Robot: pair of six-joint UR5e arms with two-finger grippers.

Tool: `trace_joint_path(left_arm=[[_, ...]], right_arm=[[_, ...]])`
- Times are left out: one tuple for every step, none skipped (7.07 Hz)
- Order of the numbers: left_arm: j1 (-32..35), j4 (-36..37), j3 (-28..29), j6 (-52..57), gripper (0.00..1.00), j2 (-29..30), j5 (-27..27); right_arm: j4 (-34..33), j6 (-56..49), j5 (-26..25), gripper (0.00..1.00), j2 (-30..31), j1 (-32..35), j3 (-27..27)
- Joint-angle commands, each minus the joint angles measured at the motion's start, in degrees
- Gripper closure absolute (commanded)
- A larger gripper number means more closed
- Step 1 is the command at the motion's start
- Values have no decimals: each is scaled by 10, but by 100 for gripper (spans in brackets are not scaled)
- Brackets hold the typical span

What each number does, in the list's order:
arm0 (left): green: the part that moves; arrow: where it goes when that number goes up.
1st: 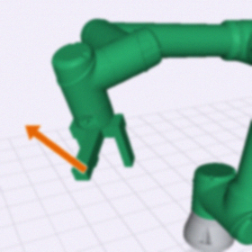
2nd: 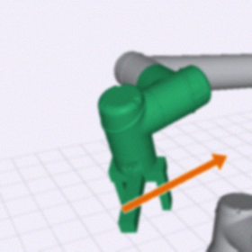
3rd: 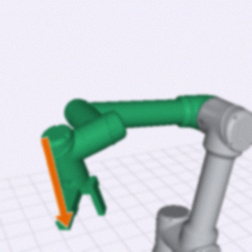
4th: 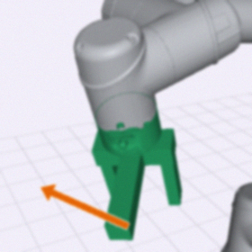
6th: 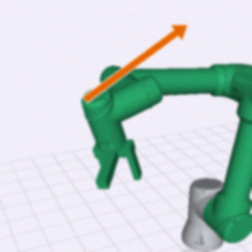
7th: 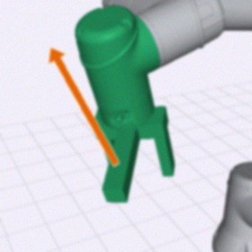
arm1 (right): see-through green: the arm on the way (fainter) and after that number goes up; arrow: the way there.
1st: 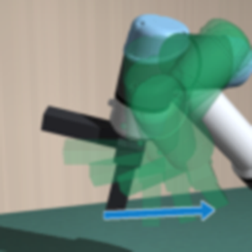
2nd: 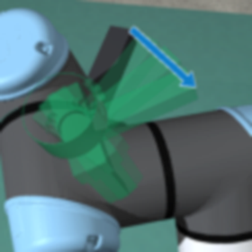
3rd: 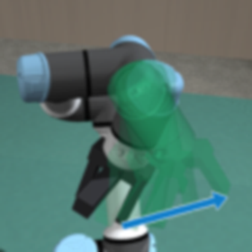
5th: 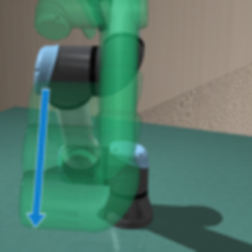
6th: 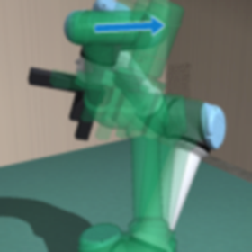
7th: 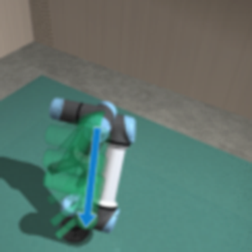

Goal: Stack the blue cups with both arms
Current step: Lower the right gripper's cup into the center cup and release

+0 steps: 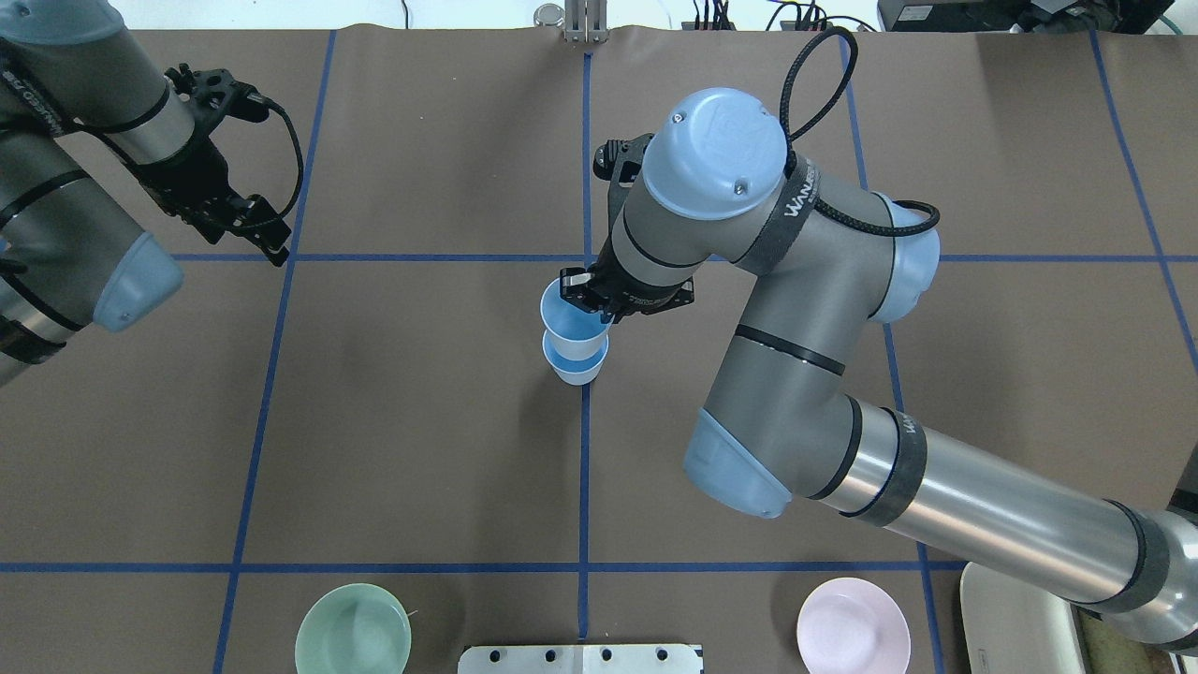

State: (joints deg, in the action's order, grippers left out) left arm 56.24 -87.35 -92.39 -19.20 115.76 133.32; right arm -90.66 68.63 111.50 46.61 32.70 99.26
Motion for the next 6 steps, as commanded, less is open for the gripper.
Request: trace_joint_path(left_arm=[[0,0,0,1,3,-2,0],[0,0,1,0,3,-2,-1],[0,0,0,0,3,-2,-1],[0,0,1,0,3,-2,-1],[0,0,1,0,3,-2,-1],[0,0,1,-1,3,-3,-1]], right_arm=[[0,7,-6,84,-4,-8,-5],[0,6,-8,84,-1,-11,-6],[1,2,-15,84,-1,-11,-9],[2,-2,-16,84,-1,-11,-13],[3,-2,-19,84,-4,-11,-17],[4,-2,-22,84,-4,-11,-18]])
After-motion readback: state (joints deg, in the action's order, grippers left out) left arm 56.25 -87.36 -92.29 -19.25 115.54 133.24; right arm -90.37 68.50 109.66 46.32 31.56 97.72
